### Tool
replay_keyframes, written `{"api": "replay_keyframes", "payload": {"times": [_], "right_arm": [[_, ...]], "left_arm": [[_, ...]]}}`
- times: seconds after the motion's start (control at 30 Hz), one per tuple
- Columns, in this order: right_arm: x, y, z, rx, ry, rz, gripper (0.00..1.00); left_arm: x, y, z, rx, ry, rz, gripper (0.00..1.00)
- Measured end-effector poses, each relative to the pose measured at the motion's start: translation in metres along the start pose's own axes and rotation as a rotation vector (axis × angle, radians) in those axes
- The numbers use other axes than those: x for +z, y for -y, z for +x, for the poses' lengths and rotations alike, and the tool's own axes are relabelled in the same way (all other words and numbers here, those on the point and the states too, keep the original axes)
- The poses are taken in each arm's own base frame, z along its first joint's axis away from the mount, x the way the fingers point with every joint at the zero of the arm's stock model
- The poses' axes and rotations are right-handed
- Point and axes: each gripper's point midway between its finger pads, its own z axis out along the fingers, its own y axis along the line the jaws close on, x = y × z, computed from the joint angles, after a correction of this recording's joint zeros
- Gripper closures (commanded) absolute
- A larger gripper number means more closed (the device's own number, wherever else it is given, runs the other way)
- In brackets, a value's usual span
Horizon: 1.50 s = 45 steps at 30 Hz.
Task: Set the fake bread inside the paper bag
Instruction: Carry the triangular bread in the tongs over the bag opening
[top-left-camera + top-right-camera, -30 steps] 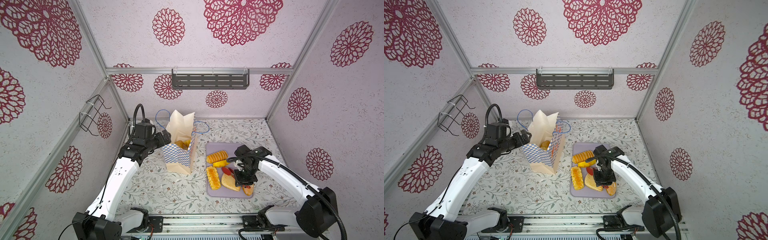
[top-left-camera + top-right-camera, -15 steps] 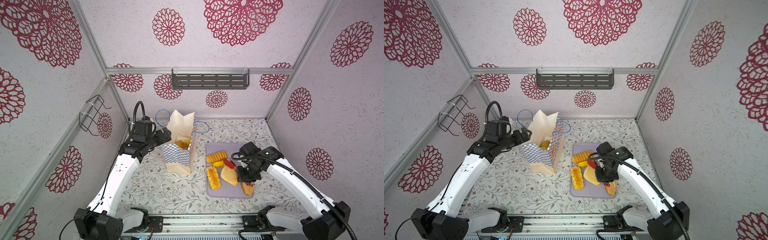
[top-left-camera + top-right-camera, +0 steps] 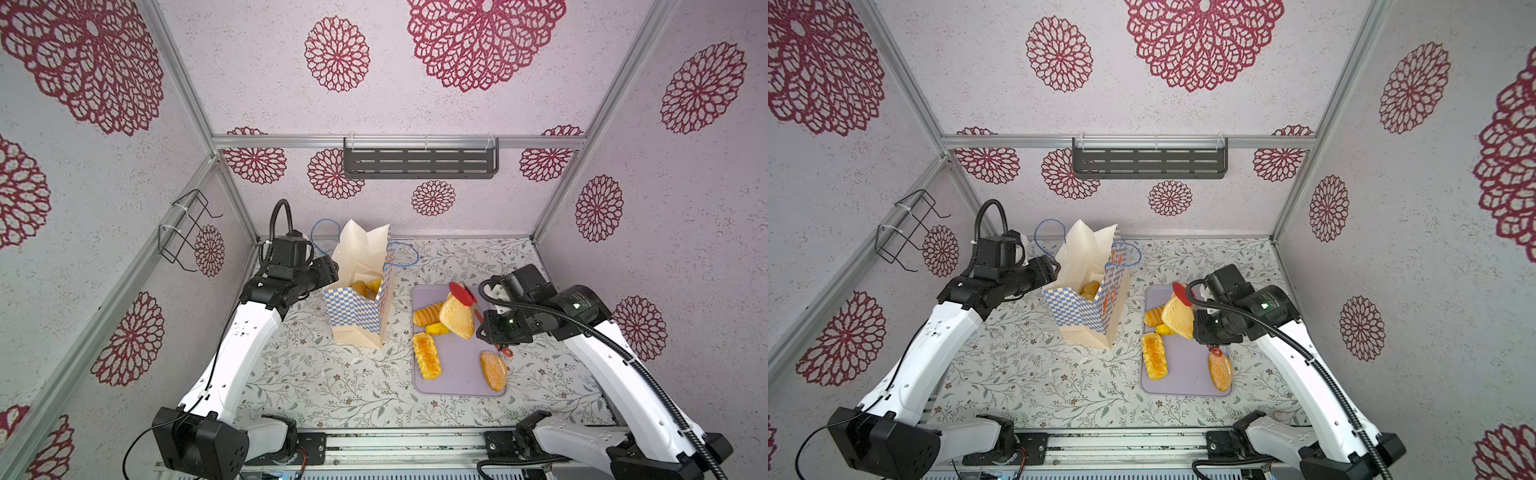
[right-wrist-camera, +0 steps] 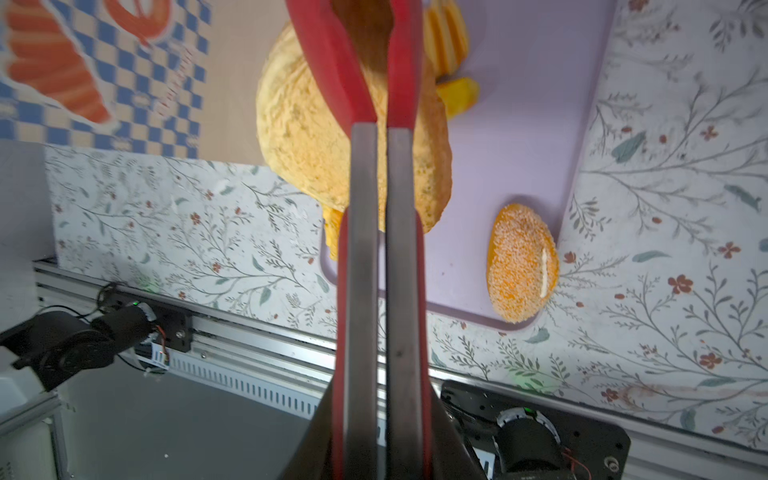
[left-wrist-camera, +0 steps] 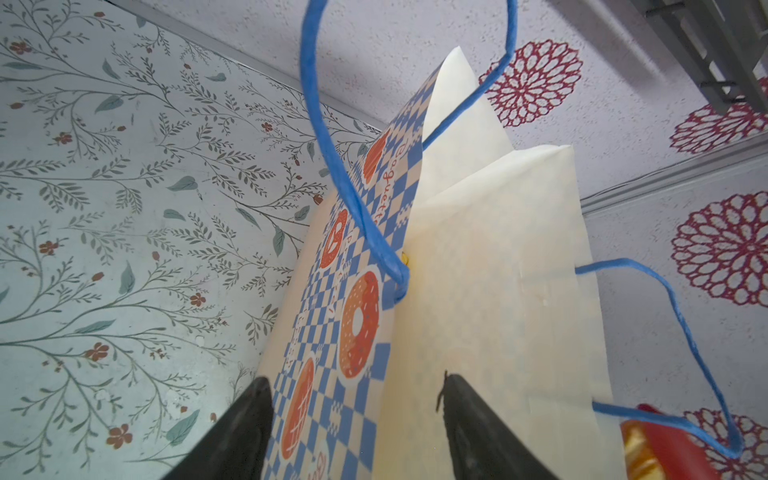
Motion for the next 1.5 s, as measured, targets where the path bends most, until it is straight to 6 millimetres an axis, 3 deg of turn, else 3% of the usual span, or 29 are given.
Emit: {"api": "replay_keyframes", "payload": {"times": [0.13,0.27,0.43,0.57,0.7,0.8,1.07,1.3,1.5], "right_arm": [[-0.030,-0.029,-0.043,-0.013,0.147,-0.095,0.81],[-0.043,-0.068,-0.092,-0.023,0.265,-0.231,0.82],[-0.038,-0.128,-0.149,-0.059,0.336,-0.395,0.82],[-0.020,-0.178,-0.173,-0.117,0.330,-0.490,0.82],[0.005,-0.212,-0.180,-0.155,0.291,-0.548,0.82],[0.023,-0.219,-0.176,-0.163,0.248,-0.551,0.82],[0.039,-0.215,-0.168,-0.182,0.216,-0.499,0.75],[0.059,-0.207,-0.151,-0.214,0.161,-0.444,0.60],[0.058,-0.207,-0.146,-0.220,0.150,-0.440,0.54]], "left_arm": [[0.006,-0.002,0.001,0.004,-0.016,-0.011,0.49],[0.012,-0.004,0.004,0.001,-0.033,-0.024,0.61],[0.013,-0.002,0.001,0.003,-0.032,-0.023,0.73],[0.011,0.001,-0.001,0.004,-0.027,-0.017,0.79],[0.012,0.002,0.000,0.002,-0.029,-0.018,0.83],[0.013,0.002,0.001,0.003,-0.031,-0.021,0.86],[0.013,0.000,0.000,0.002,-0.027,-0.030,0.88],[0.013,0.000,0.000,0.002,-0.025,-0.033,0.88],[0.013,0.000,0.000,-0.001,-0.025,-0.033,0.89]]}}
